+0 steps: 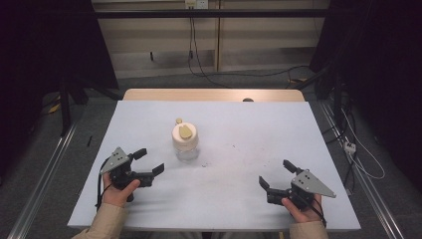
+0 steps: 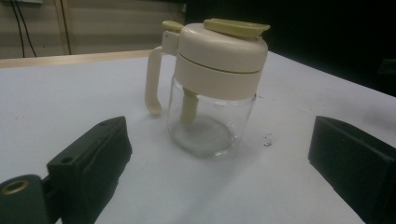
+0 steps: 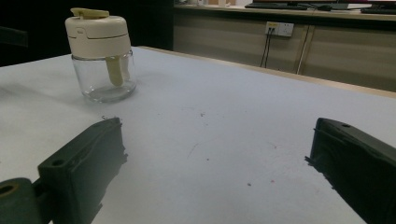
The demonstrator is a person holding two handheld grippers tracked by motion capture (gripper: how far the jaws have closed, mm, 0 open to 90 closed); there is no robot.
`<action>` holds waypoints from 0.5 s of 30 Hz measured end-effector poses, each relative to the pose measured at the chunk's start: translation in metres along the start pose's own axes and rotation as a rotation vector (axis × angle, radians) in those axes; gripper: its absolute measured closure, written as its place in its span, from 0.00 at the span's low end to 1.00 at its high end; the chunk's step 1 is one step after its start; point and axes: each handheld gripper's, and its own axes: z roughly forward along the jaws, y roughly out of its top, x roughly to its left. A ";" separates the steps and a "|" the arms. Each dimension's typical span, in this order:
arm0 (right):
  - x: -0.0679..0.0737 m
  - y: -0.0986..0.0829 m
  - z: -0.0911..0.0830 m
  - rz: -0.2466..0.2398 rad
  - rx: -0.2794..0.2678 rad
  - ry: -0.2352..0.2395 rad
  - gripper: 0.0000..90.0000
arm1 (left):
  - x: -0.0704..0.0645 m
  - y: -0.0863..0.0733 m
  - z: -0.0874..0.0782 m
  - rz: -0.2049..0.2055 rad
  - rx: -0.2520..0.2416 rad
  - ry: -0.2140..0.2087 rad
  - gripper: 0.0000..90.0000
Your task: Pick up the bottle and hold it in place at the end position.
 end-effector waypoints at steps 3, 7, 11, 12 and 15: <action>0.000 0.000 0.000 0.000 0.002 0.002 0.02 | -0.001 0.003 0.005 -0.004 -0.004 -0.008 0.06; 0.000 0.000 0.000 0.000 0.000 0.001 0.02 | -0.001 0.006 0.012 0.011 0.007 -0.004 0.06; -0.001 0.000 -0.001 0.006 0.003 -0.002 0.02 | 0.000 0.007 0.017 0.007 0.007 0.008 0.06; -0.001 0.000 -0.001 0.004 0.002 -0.002 0.02 | 0.001 0.007 0.017 0.006 0.010 0.010 0.06; 0.000 0.000 -0.001 0.002 0.004 -0.001 0.03 | 0.003 0.008 0.019 0.009 0.010 0.010 0.06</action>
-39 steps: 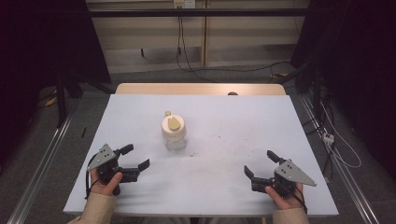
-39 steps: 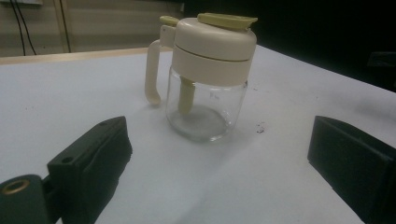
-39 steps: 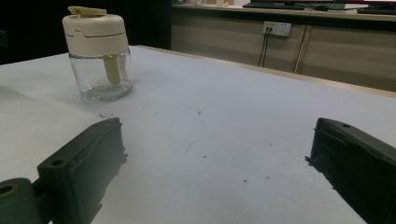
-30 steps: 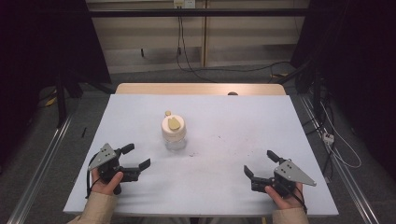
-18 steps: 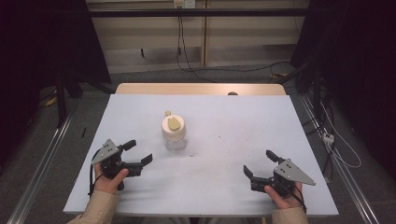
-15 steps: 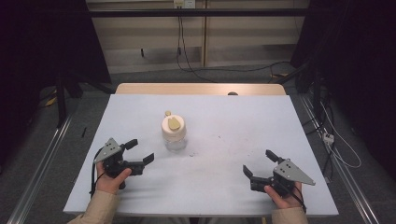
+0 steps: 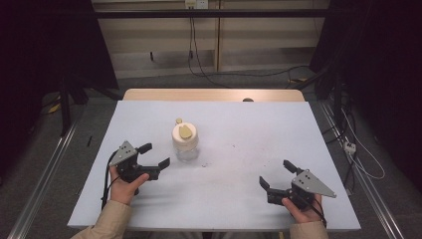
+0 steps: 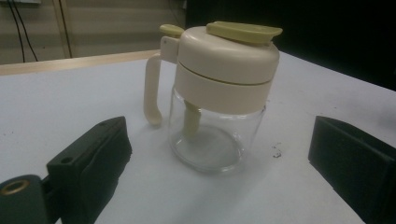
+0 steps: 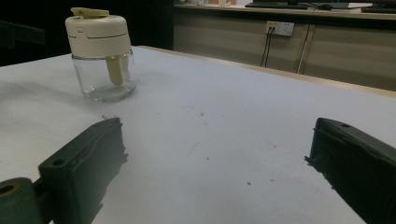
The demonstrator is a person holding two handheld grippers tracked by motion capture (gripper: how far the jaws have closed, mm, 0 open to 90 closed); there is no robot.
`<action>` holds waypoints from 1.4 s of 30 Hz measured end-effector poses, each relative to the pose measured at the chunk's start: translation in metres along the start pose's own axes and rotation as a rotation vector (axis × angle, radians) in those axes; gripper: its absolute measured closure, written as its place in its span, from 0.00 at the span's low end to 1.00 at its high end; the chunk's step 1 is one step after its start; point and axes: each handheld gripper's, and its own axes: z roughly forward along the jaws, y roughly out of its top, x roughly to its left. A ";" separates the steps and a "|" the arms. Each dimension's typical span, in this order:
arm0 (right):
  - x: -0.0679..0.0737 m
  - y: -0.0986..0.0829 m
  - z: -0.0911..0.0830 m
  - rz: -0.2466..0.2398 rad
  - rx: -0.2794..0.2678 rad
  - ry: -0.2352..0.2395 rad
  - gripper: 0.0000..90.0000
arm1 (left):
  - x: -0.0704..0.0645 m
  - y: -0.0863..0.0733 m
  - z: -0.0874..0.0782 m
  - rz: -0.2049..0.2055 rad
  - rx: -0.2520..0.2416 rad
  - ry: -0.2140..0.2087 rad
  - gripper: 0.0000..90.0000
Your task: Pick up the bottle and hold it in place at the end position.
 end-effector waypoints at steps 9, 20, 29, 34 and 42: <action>0.000 0.000 0.000 -0.002 -0.001 0.002 0.03 | 0.001 0.004 0.016 0.009 0.005 -0.020 0.06; 0.000 0.000 -0.001 0.002 0.000 0.002 0.03 | 0.000 0.008 0.037 0.022 0.019 -0.049 0.06; 0.000 0.000 -0.001 0.001 -0.004 0.004 0.03 | 0.005 0.008 0.049 0.012 0.030 -0.054 0.06; 0.000 0.000 -0.001 0.003 -0.004 0.006 0.03 | 0.006 0.009 0.056 0.011 0.033 -0.062 0.06; 0.000 0.000 -0.001 0.004 -0.004 0.013 0.04 | 0.004 0.011 0.067 0.011 0.031 -0.070 0.06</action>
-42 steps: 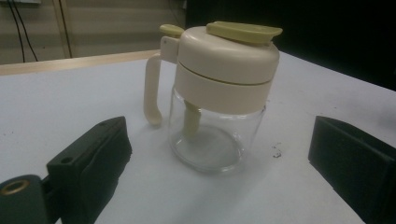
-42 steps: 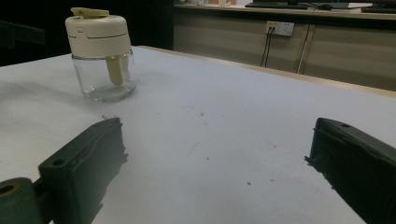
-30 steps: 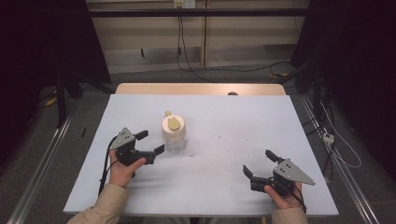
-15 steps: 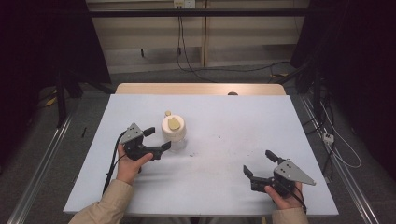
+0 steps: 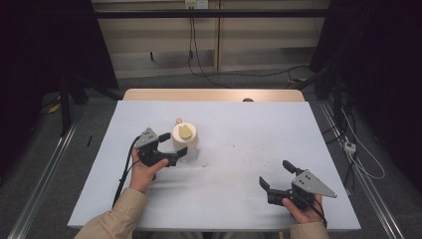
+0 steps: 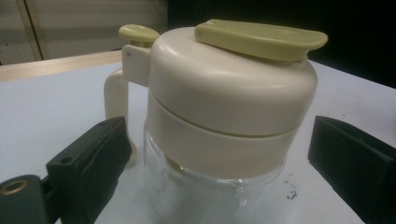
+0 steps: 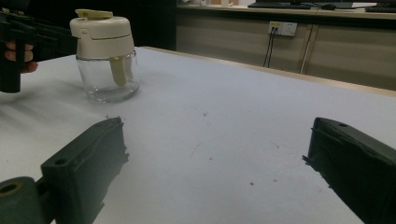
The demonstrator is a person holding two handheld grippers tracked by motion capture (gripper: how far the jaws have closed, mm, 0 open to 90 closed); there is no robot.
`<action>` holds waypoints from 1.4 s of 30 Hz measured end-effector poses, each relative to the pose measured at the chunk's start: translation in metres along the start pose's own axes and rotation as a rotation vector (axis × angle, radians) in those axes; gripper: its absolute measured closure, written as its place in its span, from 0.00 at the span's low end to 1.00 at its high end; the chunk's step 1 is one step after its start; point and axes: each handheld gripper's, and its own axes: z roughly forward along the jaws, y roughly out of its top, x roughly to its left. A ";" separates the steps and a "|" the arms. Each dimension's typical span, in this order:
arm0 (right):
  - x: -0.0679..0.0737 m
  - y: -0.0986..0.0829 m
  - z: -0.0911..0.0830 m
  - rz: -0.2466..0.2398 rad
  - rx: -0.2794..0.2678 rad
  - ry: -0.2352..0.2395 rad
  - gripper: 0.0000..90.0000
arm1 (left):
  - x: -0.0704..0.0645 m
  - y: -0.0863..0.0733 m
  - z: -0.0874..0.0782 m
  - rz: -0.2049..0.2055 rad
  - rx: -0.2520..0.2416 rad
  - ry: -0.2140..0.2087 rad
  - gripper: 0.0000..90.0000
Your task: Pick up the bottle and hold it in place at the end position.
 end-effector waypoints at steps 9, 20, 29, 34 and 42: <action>0.000 0.000 -0.001 0.003 -0.003 0.005 0.04 | 0.002 -0.003 0.010 -0.007 0.017 -0.012 0.06; -0.001 0.000 -0.003 0.007 -0.001 0.003 0.04 | 0.000 -0.003 0.031 -0.008 0.027 0.000 0.04; -0.001 -0.001 -0.003 0.007 0.000 0.004 0.04 | -0.004 0.001 0.041 0.009 0.044 0.031 0.04; -0.002 -0.001 -0.003 0.008 0.002 0.001 0.05 | -0.007 0.001 0.042 0.000 0.043 0.055 0.05; -0.002 -0.001 -0.003 0.008 -0.001 0.001 0.04 | -0.012 0.002 0.042 0.006 0.039 0.082 0.06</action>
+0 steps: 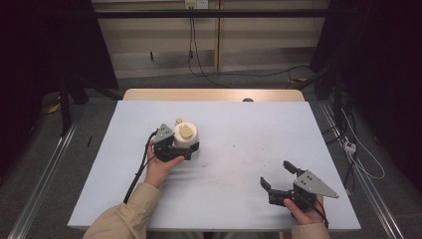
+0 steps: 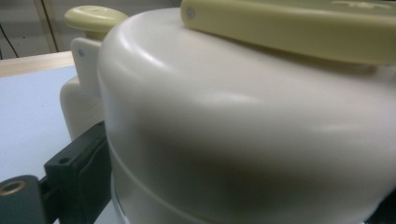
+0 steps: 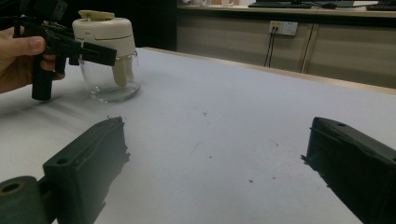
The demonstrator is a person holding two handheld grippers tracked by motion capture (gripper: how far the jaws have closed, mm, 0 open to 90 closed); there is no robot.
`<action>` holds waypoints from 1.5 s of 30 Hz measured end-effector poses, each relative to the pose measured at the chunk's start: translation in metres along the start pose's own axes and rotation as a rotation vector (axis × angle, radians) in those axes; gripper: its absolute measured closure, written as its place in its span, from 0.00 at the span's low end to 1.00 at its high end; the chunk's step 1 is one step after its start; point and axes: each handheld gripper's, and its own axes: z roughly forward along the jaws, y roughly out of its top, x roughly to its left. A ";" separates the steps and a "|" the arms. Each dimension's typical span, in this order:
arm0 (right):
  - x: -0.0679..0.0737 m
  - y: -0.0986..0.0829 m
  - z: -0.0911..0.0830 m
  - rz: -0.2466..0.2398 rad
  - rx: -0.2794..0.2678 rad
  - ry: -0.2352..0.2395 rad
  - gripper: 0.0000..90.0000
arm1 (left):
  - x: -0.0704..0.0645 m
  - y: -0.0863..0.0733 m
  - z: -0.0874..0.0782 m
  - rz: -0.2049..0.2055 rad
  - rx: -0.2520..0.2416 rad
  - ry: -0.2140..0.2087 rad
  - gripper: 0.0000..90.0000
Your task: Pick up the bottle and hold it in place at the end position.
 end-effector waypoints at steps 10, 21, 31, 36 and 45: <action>-0.001 0.000 -0.001 0.008 -0.009 -0.003 0.04 | -0.006 0.003 0.001 -0.008 0.004 0.023 0.06; -0.001 0.001 0.000 0.011 -0.016 -0.002 0.04 | -0.015 0.011 0.005 -0.014 -0.022 0.027 0.06; -0.001 0.001 0.000 0.011 -0.018 -0.001 0.04 | -0.020 0.016 0.009 -0.030 -0.032 0.033 0.06; -0.001 0.001 0.000 0.008 -0.017 0.003 0.04 | -0.021 0.016 0.011 -0.040 -0.036 0.034 0.06; -0.001 0.001 0.000 0.009 -0.018 0.004 0.04 | -0.023 0.019 0.014 -0.049 -0.040 0.058 0.06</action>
